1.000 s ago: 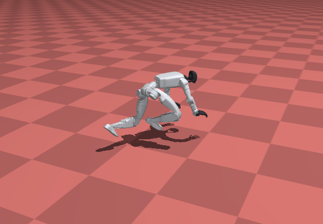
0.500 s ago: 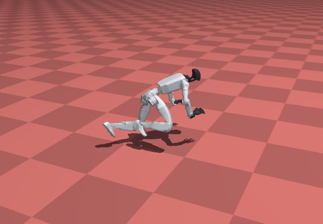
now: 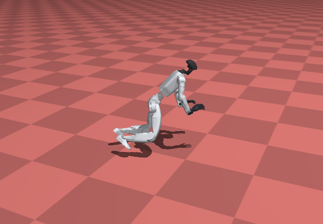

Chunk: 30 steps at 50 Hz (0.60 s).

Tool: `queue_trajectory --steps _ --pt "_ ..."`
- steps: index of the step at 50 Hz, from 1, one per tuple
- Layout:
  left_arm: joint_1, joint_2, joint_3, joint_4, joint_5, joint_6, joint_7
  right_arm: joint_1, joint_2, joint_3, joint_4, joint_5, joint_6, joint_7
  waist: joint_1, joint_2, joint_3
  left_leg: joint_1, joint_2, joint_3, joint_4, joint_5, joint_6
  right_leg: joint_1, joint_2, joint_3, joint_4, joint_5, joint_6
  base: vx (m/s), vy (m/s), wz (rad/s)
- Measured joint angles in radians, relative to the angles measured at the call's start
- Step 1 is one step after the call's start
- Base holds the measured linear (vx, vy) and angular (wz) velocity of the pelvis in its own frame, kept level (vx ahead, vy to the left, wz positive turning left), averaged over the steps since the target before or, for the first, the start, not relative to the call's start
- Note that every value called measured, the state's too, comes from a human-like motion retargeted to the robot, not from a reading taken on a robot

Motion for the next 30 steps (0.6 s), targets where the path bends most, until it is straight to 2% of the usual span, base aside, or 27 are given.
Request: queue_trajectory --steps 2,4,10,16,17,18,19,22,23,25,27,30 --pt "-0.019 -0.016 -0.036 0.055 0.009 0.021 0.006 -0.021 0.026 0.018 0.047 0.003 0.011 0.000 -0.011 -0.008 -0.020 -0.041 0.027 0.017 0.000 0.000 0.020 0.003 0.012 0.006 -0.059 0.000 -0.020 -0.13 -0.10 0.13" --pt "-0.026 -0.038 -0.066 0.100 0.017 0.040 0.014 -0.027 0.053 0.036 0.086 0.003 0.021 0.000 -0.020 -0.024 -0.075 -0.121 0.050 0.038 -0.010 0.000 0.047 -0.041 0.020 0.016 -0.111 0.000 -0.042 -0.14 -0.10 0.10" --pt "-0.095 -0.049 -0.127 0.205 0.000 0.068 0.015 -0.105 0.090 0.084 0.192 0.047 0.030 0.000 -0.046 -0.030 -0.082 -0.269 0.099 0.020 0.009 0.000 0.089 -0.061 0.064 0.035 -0.211 0.000 -0.096 -0.17 -0.06 0.19" --pt "-0.146 -0.066 -0.146 0.277 -0.039 0.082 0.015 -0.174 0.134 0.133 0.288 0.097 0.024 0.000 -0.002 -0.005 -0.088 -0.449 0.156 -0.073 0.077 0.000 0.061 -0.103 0.165 0.040 -0.277 0.000 -0.163 -0.13 -0.04 -0.69" --pt "-0.160 -0.066 -0.147 0.287 -0.049 0.083 0.013 -0.191 0.140 0.140 0.307 0.110 0.019 0.000 0.012 0.008 -0.072 -0.461 0.178 -0.094 0.092 0.000 0.052 -0.091 0.191 0.034 -0.289 0.000 -0.177 -0.14 -0.06 -0.84" --pt "-0.185 -0.064 -0.147 0.299 -0.064 0.082 0.007 -0.224 0.145 0.148 0.337 0.129 0.007 0.000 0.033 0.034 -0.021 -0.446 0.215 -0.125 0.109 0.000 0.036 -0.043 0.231 0.022 -0.308 0.000 -0.195 -0.13 -0.06 -0.82" --pt "-0.193 -0.065 -0.145 0.306 -0.072 0.083 0.006 -0.235 0.150 0.153 0.351 0.138 0.003 0.000 0.048 0.045 -0.012 -0.461 0.236 -0.144 0.120 0.000 0.028 -0.036 0.253 0.016 -0.321 0.000 -0.208 -0.12 -0.05 -0.85" --pt "-0.202 -0.070 -0.139 0.318 -0.086 0.090 0.004 -0.245 0.163 0.166 0.371 0.159 -0.004 0.000 0.086 0.055 -0.033 -0.534 0.273 -0.183 0.142 0.000 0.011 -0.061 0.297 0.011 -0.353 0.000 -0.242 -0.11 -0.04 -0.85" --pt "-0.215 -0.068 -0.137 0.322 -0.100 0.092 -0.006 -0.262 0.166 0.168 0.386 0.175 -0.012 0.000 0.098 0.062 -0.008 -0.529 0.288 -0.197 0.149 0.000 0.004 -0.042 0.313 0.011 -0.367 0.000 -0.255 -0.13 -0.05 -0.63" --pt "-0.222 -0.071 -0.133 0.327 -0.108 0.096 -0.005 -0.268 0.173 0.175 0.393 0.186 -0.020 0.000 0.124 0.067 -0.021 -0.572 0.315 -0.219 0.152 0.000 -0.002 -0.054 0.339 0.001 -0.392 0.000 -0.273 -0.12 -0.06 -0.64" --pt "-0.242 -0.067 -0.131 0.330 -0.122 0.097 -0.015 -0.287 0.175 0.176 0.406 0.208 -0.036 0.000 0.140 0.070 0.008 -0.570 0.329 -0.237 0.151 0.000 -0.011 -0.033 0.360 0.000 -0.417 0.000 -0.291 -0.12 -0.06 -0.40" --pt "-0.258 -0.066 -0.130 0.333 -0.133 0.100 -0.019 -0.299 0.181 0.177 0.410 0.234 -0.055 0.005 0.165 0.068 0.015 -0.595 0.347 -0.261 0.143 0.000 -0.022 -0.028 0.385 -0.007 -0.451 0.000 -0.308 -0.11 -0.07 -0.36"
